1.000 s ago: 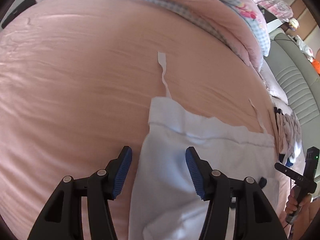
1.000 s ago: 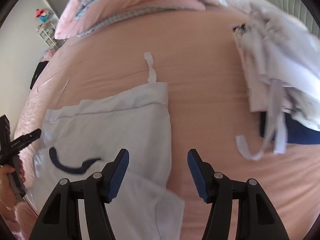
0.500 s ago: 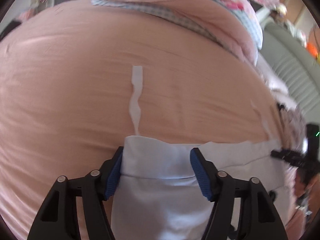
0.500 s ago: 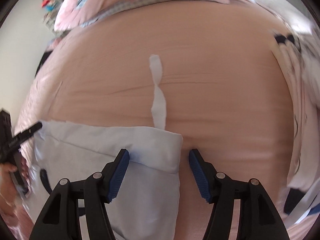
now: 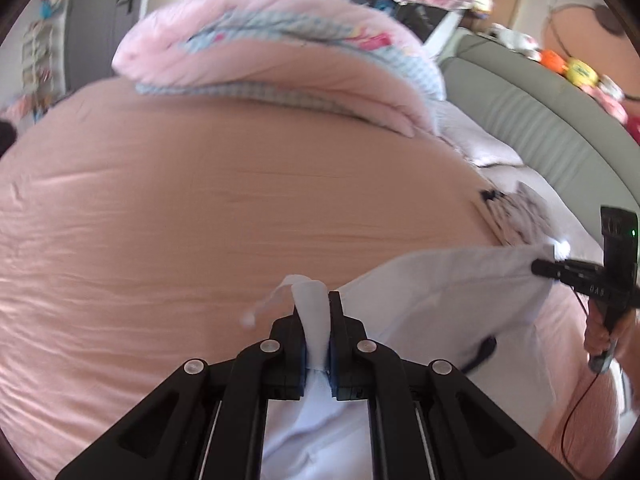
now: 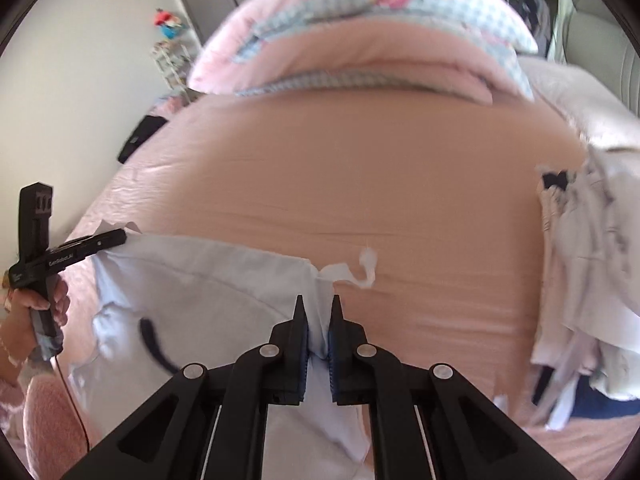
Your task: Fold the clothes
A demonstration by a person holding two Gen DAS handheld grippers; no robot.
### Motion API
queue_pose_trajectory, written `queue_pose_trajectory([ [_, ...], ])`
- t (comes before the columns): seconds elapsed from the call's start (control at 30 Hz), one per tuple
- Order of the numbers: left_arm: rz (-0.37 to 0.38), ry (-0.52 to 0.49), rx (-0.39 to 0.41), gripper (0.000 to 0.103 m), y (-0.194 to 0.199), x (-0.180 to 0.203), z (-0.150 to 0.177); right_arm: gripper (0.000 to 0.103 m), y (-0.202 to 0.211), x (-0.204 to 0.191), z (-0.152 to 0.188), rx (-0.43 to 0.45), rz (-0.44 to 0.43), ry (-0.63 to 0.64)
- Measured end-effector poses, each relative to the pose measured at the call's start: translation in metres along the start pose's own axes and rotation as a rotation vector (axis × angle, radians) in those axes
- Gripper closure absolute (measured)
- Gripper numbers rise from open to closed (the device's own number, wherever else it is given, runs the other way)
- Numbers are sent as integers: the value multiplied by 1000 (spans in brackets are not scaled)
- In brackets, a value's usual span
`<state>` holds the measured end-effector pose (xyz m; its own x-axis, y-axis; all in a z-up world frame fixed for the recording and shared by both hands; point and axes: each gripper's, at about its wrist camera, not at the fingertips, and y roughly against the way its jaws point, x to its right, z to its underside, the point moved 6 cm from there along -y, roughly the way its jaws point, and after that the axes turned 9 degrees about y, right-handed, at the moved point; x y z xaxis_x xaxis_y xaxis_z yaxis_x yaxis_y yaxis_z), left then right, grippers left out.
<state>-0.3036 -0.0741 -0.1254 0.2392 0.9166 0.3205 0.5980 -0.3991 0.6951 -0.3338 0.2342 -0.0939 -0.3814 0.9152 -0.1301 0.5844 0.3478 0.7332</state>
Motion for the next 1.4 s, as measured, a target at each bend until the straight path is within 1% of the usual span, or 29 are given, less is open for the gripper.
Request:
queue_pose_trajectory([
  [0.03, 7, -17, 8, 97, 11, 4, 10, 97, 16, -6, 8, 17, -14, 16],
  [0.1, 21, -44, 12, 97, 29, 10, 30, 97, 38, -23, 29, 9, -56, 60],
  [0.13, 27, -42, -9, 97, 26, 11, 39, 97, 45, -32, 44, -12, -64, 95],
  [0.2, 25, -26, -54, 97, 24, 6, 63, 97, 43, -41, 70, -71, -56, 139],
  [0.27, 21, -6, -97, 97, 23, 2, 87, 97, 50, -44, 105, -120, -69, 128],
  [0.33, 19, 5, -117, 96, 30, 2, 109, 97, 58, -45, 135, -152, -78, 105],
  [0.4, 7, 20, -126, 95, 33, 3, 121, 97, 59, -50, 149, -167, -82, 97],
  [0.43, -3, 29, -143, 94, 33, 2, 127, 97, 59, -51, 153, -167, -72, 99],
  [0.47, -11, 42, -173, 93, 32, 0, 133, 96, 57, -51, 156, -184, -65, 96],
  [0.5, -14, 63, -205, 90, 30, -2, 138, 95, 54, -50, 159, -205, -59, 91],
  [0.53, -14, 89, -223, 85, 31, -5, 142, 87, 50, -47, 161, -231, -60, 76],
  [0.57, -9, 119, -223, 84, 35, -8, 144, 74, 48, -41, 165, -261, -64, 49],
  [0.6, 2, 154, -204, 81, 42, -12, 143, 73, 49, -36, 168, -283, -87, 7],
  [0.63, 5, 191, -177, 77, 50, -17, 141, 72, 54, -30, 169, -282, -102, -35],
  [0.67, 1, 225, -143, 74, 59, -23, 139, 69, 62, -23, 169, -268, -99, -70],
  [0.7, -6, 257, -103, 67, 69, -28, 135, 67, 72, -15, 167, -246, -91, -99],
  [0.73, -3, 286, -58, 65, 78, -33, 130, 66, 84, -8, 165, -216, -82, -127],
  [0.8, 32, 326, 19, 65, 91, -35, 119, 66, 106, -3, 156, -148, -56, -167],
  [0.83, 42, 340, 30, 65, 91, -34, 113, 66, 117, -1, 151, -114, -43, -186],
  [0.87, 46, 345, 24, 65, 86, -30, 107, 66, 121, -3, 143, -84, -33, -191],
  [0.9, 59, 334, 13, 65, 78, -20, 100, 66, 125, -7, 133, -56, -24, -192],
  [0.93, 74, 303, 0, 65, 69, -8, 95, 66, 123, -14, 124, -50, -20, -184],
  [1.0, 62, 228, -43, 65, 44, 14, 85, 66, 104, -31, 101, -69, -20, -125],
  [1.1, -12, 208, -206, 65, -4, 28, 87, 66, 61, -48, 80, -114, 41, -46],
  [1.17, -76, 202, -310, 65, -25, 33, 97, 66, 30, -52, 81, -195, 61, -34],
  [1.23, -109, 151, -350, 65, -25, 41, 109, 66, 11, -59, 87, -277, 54, -20],
  [1.3, -88, 93, -346, 65, -13, 50, 121, 66, 11, -68, 96, -313, 40, 19],
  [1.37, -102, 68, -388, 65, -3, 49, 138, 66, 19, -75, 110, -335, 33, 69],
  [1.4, -113, 65, -413, 65, 2, 47, 146, 66, 22, -76, 119, -366, 36, 84],
])
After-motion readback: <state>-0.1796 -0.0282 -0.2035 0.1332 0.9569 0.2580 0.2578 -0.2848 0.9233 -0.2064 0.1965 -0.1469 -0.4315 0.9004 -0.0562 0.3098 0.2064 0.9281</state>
